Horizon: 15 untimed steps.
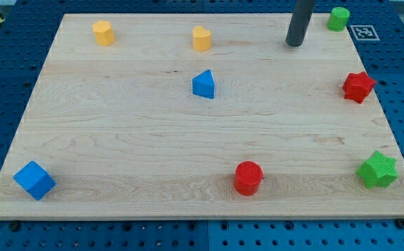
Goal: Move your arm to the right of the yellow heart
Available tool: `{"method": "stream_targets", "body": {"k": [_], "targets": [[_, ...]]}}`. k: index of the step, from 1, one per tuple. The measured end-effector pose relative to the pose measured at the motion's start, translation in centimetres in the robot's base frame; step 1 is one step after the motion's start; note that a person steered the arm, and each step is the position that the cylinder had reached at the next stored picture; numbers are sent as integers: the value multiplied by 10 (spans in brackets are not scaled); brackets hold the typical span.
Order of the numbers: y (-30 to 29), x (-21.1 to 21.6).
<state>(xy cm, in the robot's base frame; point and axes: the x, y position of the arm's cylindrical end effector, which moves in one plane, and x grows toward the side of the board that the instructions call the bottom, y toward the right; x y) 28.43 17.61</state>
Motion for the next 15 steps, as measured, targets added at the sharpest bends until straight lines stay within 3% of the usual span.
{"method": "stream_targets", "body": {"k": [15], "targets": [[-31, 27]]}}
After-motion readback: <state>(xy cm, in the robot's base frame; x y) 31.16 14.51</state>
